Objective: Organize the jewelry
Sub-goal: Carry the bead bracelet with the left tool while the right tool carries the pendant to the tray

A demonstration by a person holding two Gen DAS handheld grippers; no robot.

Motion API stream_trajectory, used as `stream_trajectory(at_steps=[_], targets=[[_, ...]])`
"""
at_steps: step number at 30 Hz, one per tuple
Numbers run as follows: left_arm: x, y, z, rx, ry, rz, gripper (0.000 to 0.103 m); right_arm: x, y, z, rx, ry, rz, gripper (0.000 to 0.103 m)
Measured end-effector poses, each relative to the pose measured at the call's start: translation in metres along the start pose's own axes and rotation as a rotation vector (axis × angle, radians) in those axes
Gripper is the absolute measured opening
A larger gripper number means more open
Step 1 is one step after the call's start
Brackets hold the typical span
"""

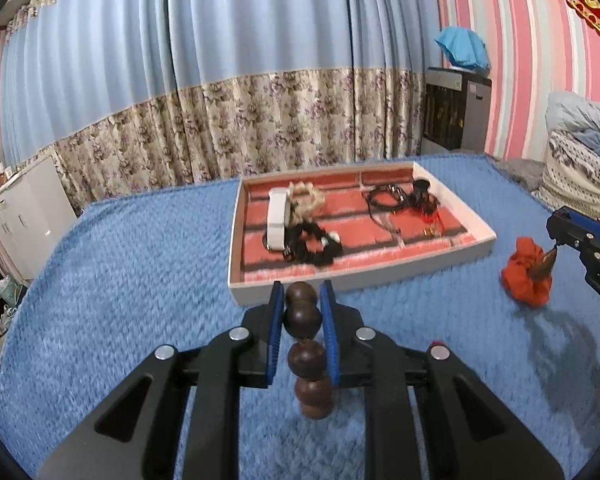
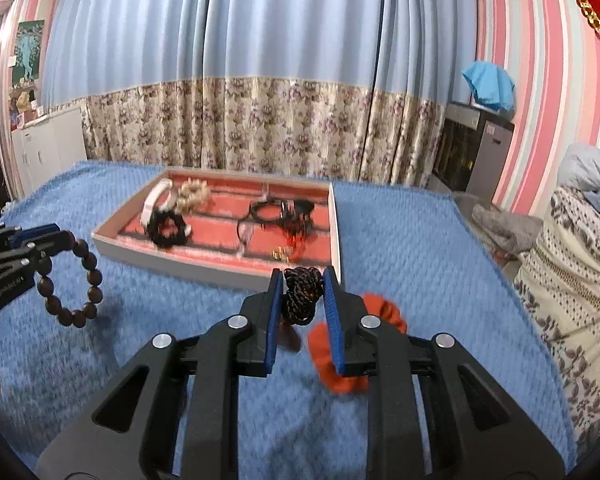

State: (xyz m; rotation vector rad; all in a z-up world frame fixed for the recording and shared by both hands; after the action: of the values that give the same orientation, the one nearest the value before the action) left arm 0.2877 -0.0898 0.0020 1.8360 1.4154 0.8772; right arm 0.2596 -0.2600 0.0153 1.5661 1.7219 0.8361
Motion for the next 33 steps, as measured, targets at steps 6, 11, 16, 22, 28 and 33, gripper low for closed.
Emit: stream_trajectory(at_steps=[6, 11, 16, 22, 28, 33], targets=[[-0.001, 0.025, 0.006, -0.023, -0.005, -0.014, 0.019, 0.002, 0.021, 0.014, -0.018, 0.004, 0.008, 0.021], [-0.006, 0.045, 0.018, -0.027, -0.005, -0.009, 0.019, -0.001, 0.034, 0.033, -0.009, 0.008, 0.024, 0.021], [-0.007, 0.061, 0.039, -0.021, 0.004, -0.021, 0.019, -0.006, 0.044, 0.057, 0.003, 0.000, 0.034, 0.019], [-0.005, 0.072, 0.068, -0.002, 0.000, -0.030, 0.019, -0.009, 0.054, 0.085, 0.019, -0.004, 0.044, 0.019], [-0.006, 0.076, 0.099, 0.028, -0.003, -0.037, 0.019, -0.013, 0.060, 0.109, 0.039, 0.004, 0.054, 0.019], [-0.001, 0.069, 0.122, 0.060, 0.002, -0.043, 0.019, -0.012, 0.054, 0.133, 0.074, 0.015, 0.052, 0.019]])
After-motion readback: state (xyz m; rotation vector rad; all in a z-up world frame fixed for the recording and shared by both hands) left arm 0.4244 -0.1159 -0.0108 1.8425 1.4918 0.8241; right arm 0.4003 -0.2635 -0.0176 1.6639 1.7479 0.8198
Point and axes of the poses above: each gripper's, at about its wrist camera, not at the fingertips, and z roughly the way its jaws point, x to its left, y to its top, the point moved 5 cm from there along z, roughly the way its jaws point, and after that the axes turned 3 degrees about y, right-handed, at the moved point
